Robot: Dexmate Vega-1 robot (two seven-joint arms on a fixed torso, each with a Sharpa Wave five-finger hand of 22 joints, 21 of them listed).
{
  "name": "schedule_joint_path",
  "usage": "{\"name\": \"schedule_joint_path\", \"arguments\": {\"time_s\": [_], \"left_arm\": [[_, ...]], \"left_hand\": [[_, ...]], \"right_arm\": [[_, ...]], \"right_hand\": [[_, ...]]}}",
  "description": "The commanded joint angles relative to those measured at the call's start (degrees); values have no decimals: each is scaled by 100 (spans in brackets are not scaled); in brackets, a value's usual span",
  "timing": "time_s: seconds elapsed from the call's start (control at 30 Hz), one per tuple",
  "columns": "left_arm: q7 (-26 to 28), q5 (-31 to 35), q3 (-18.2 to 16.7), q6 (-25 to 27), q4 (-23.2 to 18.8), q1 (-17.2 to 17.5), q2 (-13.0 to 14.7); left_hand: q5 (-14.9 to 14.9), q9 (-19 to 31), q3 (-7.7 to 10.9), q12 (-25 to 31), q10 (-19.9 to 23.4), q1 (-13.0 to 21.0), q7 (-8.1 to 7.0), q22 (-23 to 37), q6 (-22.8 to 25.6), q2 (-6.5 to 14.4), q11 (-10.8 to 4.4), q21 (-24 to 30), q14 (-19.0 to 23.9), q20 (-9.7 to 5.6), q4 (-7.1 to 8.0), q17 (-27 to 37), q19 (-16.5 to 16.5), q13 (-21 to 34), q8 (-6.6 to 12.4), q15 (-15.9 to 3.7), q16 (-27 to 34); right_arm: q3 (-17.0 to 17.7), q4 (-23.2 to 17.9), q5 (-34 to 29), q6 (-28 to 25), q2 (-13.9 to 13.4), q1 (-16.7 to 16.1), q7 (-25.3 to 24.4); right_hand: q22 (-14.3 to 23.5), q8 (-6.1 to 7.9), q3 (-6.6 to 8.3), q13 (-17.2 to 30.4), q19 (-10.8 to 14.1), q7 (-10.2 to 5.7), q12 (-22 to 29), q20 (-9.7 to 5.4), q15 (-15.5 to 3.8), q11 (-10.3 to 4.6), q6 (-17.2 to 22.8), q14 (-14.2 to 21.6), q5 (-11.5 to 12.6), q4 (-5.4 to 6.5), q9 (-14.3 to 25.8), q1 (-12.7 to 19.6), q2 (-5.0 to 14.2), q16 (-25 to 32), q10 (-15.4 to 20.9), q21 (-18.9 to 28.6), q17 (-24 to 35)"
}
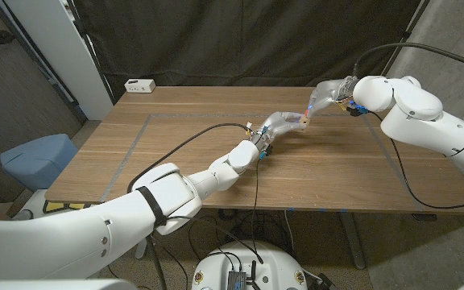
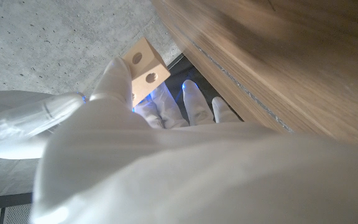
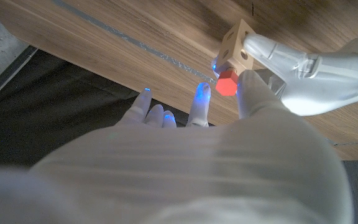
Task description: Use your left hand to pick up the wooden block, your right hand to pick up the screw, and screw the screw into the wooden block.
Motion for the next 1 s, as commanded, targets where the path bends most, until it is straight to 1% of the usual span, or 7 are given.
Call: {"name": "schedule_joint_path", "arguments": {"time_s": [0.03,0.23,0.33,0.47,0.57,0.8,1.0], "left_arm": [[-65,-51,1,113,22,-34,-15],[-68,-58,14,138,27,-49,-15],[-57,-58,19,133,26,-52,-12],[-61,-60,25,125,26,-56,-11],[-54,-56,31,120,27,-57,-13],[-40,-47,41,95,23,-52,-8],[-22,-28,51,61,17,-49,-5]], "left_hand": [[36,18,116,45,81,68,-44,14,101,159,-9,35,50,16,77,11,53,23,53,-674,-30],[37,18,117,43,81,67,-50,14,106,162,-7,35,54,12,78,13,55,20,55,-682,-29],[37,18,117,45,86,71,-53,14,110,156,-8,34,58,12,74,12,54,21,56,-677,-28],[37,18,118,41,78,63,-43,14,102,161,-9,34,56,14,80,13,53,18,53,-674,-31],[38,18,120,41,79,70,-45,14,105,162,-8,33,54,5,76,14,51,19,54,-677,-32],[37,18,117,41,80,67,-53,14,105,152,-11,32,53,-2,74,14,49,20,53,-679,-34],[38,18,119,39,79,73,-60,14,113,155,-11,32,44,2,72,17,50,19,56,-678,-36]], "right_arm": [[-18,108,-28,32,95,-5,-84],[-4,138,-19,61,117,-35,-173],[3,143,-7,77,117,-45,-195],[-3,147,-22,68,123,-49,-212],[6,154,-1,89,123,-59,-226],[10,141,-14,55,127,-92,-278],[62,116,16,78,108,-167,-401]], "right_hand": [[12,71,21,19,42,-8,56,-27,-23,-22,110,74,-24,42,41,41,53,51,84,49,21],[12,144,25,17,79,-17,72,-43,-52,-45,232,107,-27,40,63,67,72,67,152,56,25],[12,202,24,15,109,-57,80,-58,-69,-72,334,148,-31,43,79,72,74,82,196,62,27],[12,251,27,12,121,-52,88,-59,-77,-83,416,166,-31,48,91,80,92,90,238,60,32],[12,283,29,10,135,-48,87,-76,-81,-79,469,186,-30,50,100,80,91,97,251,61,35],[11,337,51,5,168,-99,110,-88,-118,-107,567,233,-25,49,101,116,137,117,347,64,43],[11,395,48,2,199,-119,121,-108,-157,-129,679,267,-28,51,103,132,158,129,409,67,45]]}}
